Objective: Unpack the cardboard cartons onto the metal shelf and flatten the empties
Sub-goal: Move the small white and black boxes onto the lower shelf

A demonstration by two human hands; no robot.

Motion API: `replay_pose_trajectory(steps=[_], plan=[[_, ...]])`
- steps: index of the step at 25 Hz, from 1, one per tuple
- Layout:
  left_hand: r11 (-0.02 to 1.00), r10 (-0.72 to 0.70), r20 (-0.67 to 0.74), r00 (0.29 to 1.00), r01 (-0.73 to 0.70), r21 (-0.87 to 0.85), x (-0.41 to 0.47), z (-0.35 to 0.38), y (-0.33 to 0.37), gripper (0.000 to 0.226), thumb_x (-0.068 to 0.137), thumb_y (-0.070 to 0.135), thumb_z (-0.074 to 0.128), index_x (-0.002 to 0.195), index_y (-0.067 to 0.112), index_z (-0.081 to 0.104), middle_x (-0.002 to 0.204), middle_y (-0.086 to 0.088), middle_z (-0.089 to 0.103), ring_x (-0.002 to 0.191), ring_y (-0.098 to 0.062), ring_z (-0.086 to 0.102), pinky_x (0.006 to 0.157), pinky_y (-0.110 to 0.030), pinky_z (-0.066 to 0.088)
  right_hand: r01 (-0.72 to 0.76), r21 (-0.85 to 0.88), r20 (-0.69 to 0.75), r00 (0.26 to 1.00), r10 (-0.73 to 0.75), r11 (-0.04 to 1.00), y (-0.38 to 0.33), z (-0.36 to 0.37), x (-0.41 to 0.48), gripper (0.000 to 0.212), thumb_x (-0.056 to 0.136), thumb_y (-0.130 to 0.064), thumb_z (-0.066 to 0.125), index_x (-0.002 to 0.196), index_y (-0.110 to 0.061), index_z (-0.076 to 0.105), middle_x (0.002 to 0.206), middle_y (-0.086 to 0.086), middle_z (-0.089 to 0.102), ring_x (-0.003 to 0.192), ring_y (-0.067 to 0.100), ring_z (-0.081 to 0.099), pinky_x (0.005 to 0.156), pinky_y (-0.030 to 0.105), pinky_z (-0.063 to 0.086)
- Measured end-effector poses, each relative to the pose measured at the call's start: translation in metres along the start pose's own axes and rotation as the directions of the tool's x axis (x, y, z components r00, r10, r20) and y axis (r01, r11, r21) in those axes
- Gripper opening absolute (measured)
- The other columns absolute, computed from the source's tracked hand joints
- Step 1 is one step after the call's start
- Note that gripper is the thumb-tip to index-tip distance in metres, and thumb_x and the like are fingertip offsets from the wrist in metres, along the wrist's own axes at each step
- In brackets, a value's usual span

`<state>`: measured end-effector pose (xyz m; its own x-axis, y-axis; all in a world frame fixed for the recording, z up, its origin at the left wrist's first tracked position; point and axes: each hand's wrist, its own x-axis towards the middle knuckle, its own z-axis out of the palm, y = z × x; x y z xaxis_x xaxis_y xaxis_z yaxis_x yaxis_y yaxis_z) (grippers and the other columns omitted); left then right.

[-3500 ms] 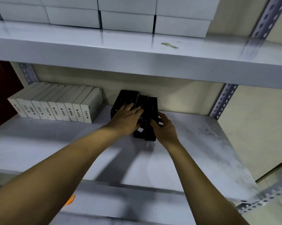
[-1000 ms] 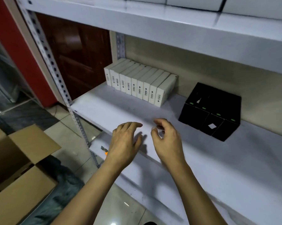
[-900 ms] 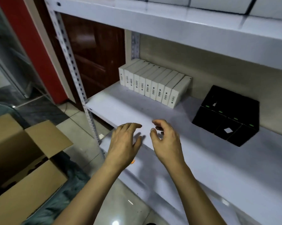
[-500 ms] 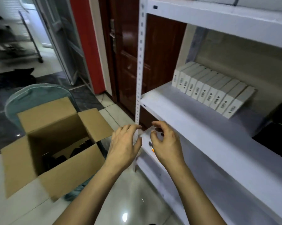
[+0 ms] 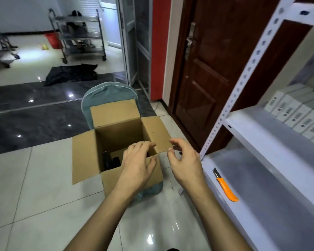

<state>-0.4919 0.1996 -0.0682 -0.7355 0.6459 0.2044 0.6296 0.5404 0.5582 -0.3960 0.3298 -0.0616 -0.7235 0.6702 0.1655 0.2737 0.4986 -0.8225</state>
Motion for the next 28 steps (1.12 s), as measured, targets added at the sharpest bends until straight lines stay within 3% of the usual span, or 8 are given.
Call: replay_pose_trajectory(steps=[5, 10, 15, 22, 28], plan=[[0.991, -0.134, -0.051, 0.99, 0.132, -0.028, -0.012, -0.021, -0.045, 0.038, 0.096, 0.03, 0.062, 0.133, 0.033, 0.055, 0.134, 0.013, 0.057, 0.129, -0.011, 0.043, 0.108, -0.036, 0.038, 0.041, -0.005, 0.088, 0.995, -0.04, 0.999, -0.012, 0.042, 0.01, 0.028, 0.096, -0.023, 0.061, 0.123, -0.028, 0.064, 0.12, -0.011, 0.066, 0.109, 0.005, 0.06, 0.091, 0.027, 0.05], [0.972, -0.234, -0.092, 0.968, 0.233, -0.019, -0.018, -0.033, -0.076, 0.036, 0.095, 0.027, 0.063, 0.131, 0.032, 0.056, 0.129, 0.013, 0.059, 0.122, -0.012, 0.047, 0.104, -0.034, 0.041, 0.033, 0.0, 0.163, 0.986, -0.033, 0.999, -0.013, 0.074, 0.027, 0.025, 0.096, -0.025, 0.06, 0.12, -0.031, 0.064, 0.117, -0.011, 0.066, 0.107, 0.005, 0.06, 0.08, 0.014, 0.043], [0.941, -0.337, -0.095, 0.937, 0.339, 0.004, -0.005, -0.038, -0.104, 0.037, 0.097, 0.027, 0.061, 0.133, 0.03, 0.055, 0.132, 0.009, 0.058, 0.122, -0.014, 0.045, 0.104, -0.034, 0.04, -0.013, 0.024, 0.224, 0.975, 0.007, 1.0, -0.011, 0.102, 0.062, 0.027, 0.098, -0.026, 0.06, 0.124, -0.031, 0.063, 0.119, -0.012, 0.066, 0.11, 0.005, 0.06, 0.08, 0.012, 0.041], [0.892, -0.449, -0.078, 0.89, 0.452, 0.019, 0.054, -0.028, -0.138, 0.038, 0.099, 0.027, 0.058, 0.136, 0.032, 0.051, 0.139, 0.01, 0.053, 0.131, -0.013, 0.039, 0.107, -0.034, 0.037, -0.08, 0.037, 0.286, 0.956, 0.066, 0.996, 0.001, 0.142, 0.134, 0.028, 0.099, -0.026, 0.059, 0.126, -0.03, 0.061, 0.114, -0.012, 0.066, 0.107, 0.005, 0.06, 0.091, 0.026, 0.053], [0.897, -0.434, -0.044, 0.9, 0.436, 0.072, 0.11, -0.008, -0.166, 0.035, 0.097, 0.023, 0.062, 0.131, 0.023, 0.058, 0.132, 0.006, 0.06, 0.127, -0.019, 0.049, 0.104, -0.033, 0.038, -0.107, 0.002, 0.327, 0.94, 0.1, 0.994, 0.024, 0.175, 0.197, 0.027, 0.1, -0.028, 0.057, 0.127, -0.03, 0.06, 0.114, -0.013, 0.065, 0.107, 0.006, 0.059, 0.09, 0.028, 0.054]])
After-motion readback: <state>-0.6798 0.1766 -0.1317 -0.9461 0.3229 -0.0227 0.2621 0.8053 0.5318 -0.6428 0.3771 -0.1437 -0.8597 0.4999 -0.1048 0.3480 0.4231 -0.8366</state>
